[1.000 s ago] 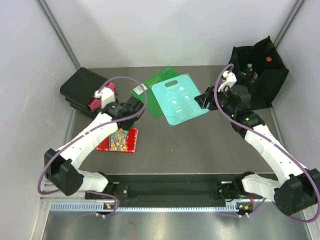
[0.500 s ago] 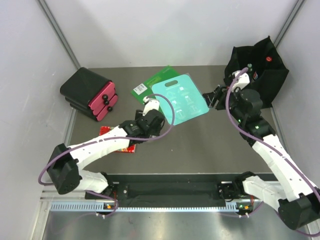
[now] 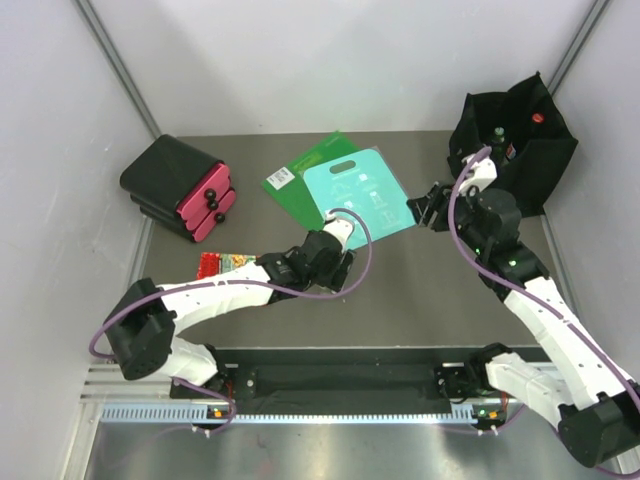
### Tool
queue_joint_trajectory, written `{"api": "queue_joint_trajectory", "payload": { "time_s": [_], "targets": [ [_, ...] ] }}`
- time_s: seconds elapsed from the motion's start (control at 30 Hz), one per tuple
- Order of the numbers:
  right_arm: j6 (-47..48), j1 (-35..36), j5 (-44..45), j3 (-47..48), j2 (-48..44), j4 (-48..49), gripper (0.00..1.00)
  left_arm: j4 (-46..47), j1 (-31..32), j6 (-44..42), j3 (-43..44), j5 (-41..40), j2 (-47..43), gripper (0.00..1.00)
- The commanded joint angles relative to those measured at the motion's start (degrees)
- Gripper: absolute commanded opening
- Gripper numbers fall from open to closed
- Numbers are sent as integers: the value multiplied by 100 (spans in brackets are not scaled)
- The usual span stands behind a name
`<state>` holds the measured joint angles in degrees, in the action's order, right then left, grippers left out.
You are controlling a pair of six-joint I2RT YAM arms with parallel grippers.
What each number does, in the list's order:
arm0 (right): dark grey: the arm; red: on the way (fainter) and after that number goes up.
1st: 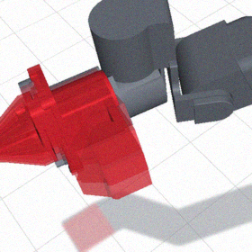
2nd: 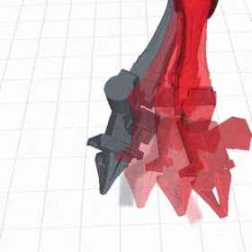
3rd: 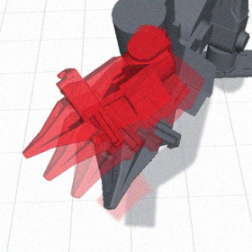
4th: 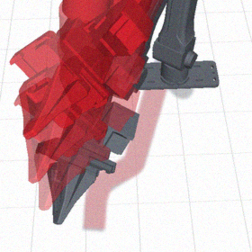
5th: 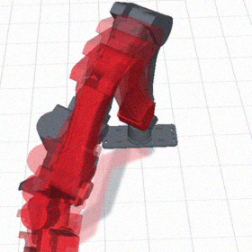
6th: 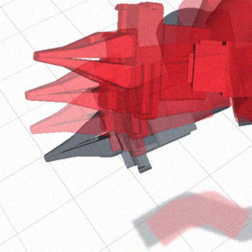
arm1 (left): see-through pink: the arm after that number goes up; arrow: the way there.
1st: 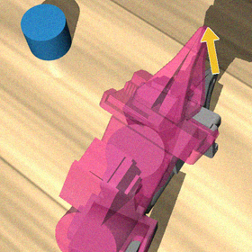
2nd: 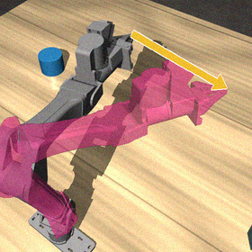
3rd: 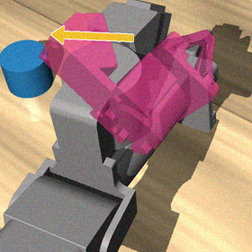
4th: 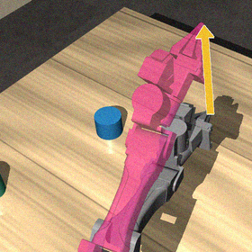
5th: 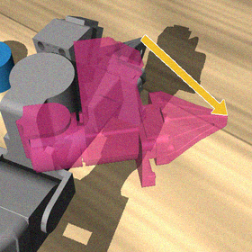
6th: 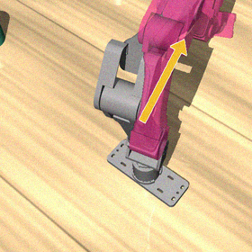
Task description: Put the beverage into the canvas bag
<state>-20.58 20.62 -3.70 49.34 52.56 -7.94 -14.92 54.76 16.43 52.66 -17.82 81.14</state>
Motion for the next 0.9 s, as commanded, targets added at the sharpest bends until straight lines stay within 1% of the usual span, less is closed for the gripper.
{"api": "queue_joint_trajectory", "payload": {
  "time_s": [0.0, 0.03, 0.07, 0.13, 0.17, 0.27, 0.3, 0.33, 0.4, 0.63, 0.77, 0.87],
  "targets": [
    [63, 91, -95, -91, -123, 48, 59, 859, 34, -219, -10, 358, -72, 11],
    [80, 100, -130, -109, -114, 21, 59, 824, 34, -219, -28, 402, -64, 16],
    [124, 117, -183, -109, -96, -14, 59, 806, 43, -219, -28, 472, -72, 26],
    [151, 135, -218, -109, -96, -84, 59, 780, 43, -192, -63, 490, -134, 37],
    [168, 170, -236, -109, -88, -111, 59, 780, 35, -184, -107, 543, -160, 46],
    [221, 232, -385, -109, -105, -198, 59, 710, 35, -166, -142, 631, -283, 55],
    [230, 249, -420, -109, -105, -233, 60, 683, 43, -149, -125, 709, -327, 66],
    [238, 284, -473, -109, -114, -251, 60, 648, 43, -140, -107, 754, -353, 74],
    [300, 346, -640, -92, -114, -286, 60, 525, 35, -122, -63, 859, -441, 83],
    [221, 644, -702, 31, -9, -418, 61, 218, 35, -131, 42, 921, -731, 89],
    [230, 908, -693, 216, 193, -567, 62, -90, -18, -113, 60, 807, -1134, 91],
    [238, 1163, -544, 304, 325, -585, 63, -266, -299, -87, -19, 1156, -1503, 93]
  ]
}}
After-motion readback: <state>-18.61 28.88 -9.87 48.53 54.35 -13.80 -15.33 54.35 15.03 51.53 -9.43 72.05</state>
